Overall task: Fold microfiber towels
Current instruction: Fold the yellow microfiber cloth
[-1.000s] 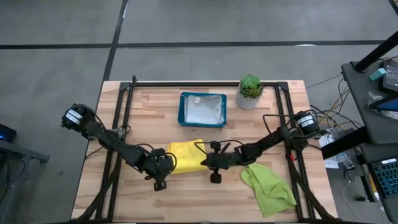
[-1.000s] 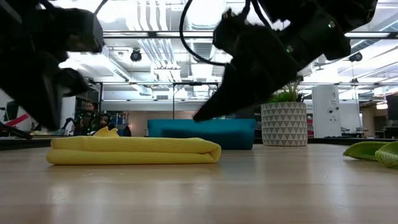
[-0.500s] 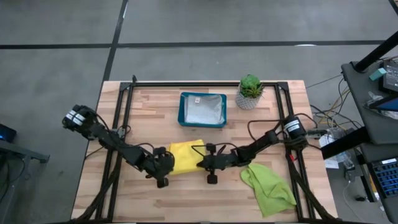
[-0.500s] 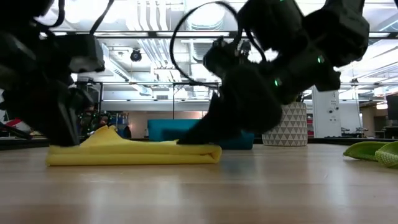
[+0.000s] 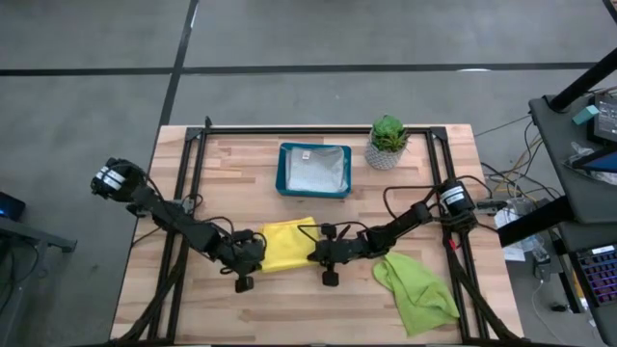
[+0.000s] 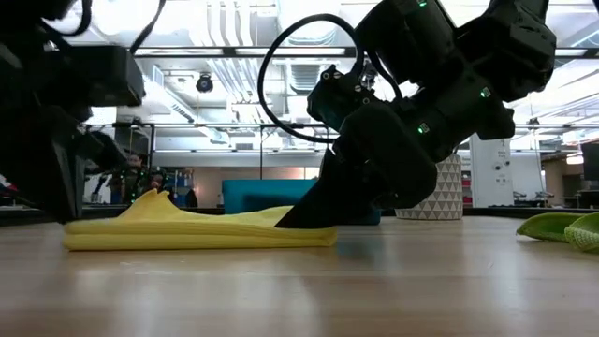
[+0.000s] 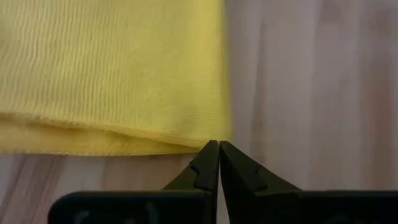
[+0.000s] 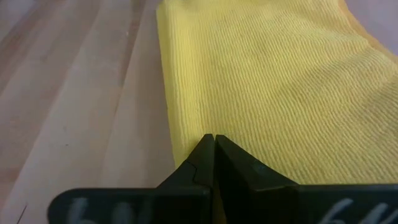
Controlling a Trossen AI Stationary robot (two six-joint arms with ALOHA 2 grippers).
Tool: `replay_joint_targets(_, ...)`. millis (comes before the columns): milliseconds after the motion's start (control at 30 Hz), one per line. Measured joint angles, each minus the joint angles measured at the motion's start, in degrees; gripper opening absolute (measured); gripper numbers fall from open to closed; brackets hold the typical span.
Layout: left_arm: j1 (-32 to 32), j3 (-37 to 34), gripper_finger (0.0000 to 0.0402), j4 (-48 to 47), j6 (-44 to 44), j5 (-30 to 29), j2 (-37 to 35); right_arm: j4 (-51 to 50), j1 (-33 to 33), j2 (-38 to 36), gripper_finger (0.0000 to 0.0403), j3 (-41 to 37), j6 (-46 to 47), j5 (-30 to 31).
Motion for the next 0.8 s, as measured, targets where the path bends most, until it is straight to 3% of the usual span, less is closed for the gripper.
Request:
replay_joint_targets(133, 1.0, 0.1, 0.0000, 0.3, 3.0, -3.9, -3.0, 0.0, 0.0, 0.0, 0.0009, 0.0, 0.0, 0.3)
replay_joint_targets(333, 2.8, -0.7, 0.0000, 0.2, 6.2, -24.0, -3.6, -0.1, 0.0, 0.0, 0.0009, 0.0, 0.0, 0.4)
replay_joint_targets(400, 3.8, -1.5, 0.0000, 0.3, 5.6, -27.3, -3.3, -0.2, 0.0, 0.0, 0.0009, 0.0, 0.0, 0.4)
replay_joint_targets(800, 6.1, -6.4, 0.0000, -2.9, -1.5, -22.0, -0.6, -1.1, 0.0, 0.0, 0.0009, 0.0, 0.1, 0.5)
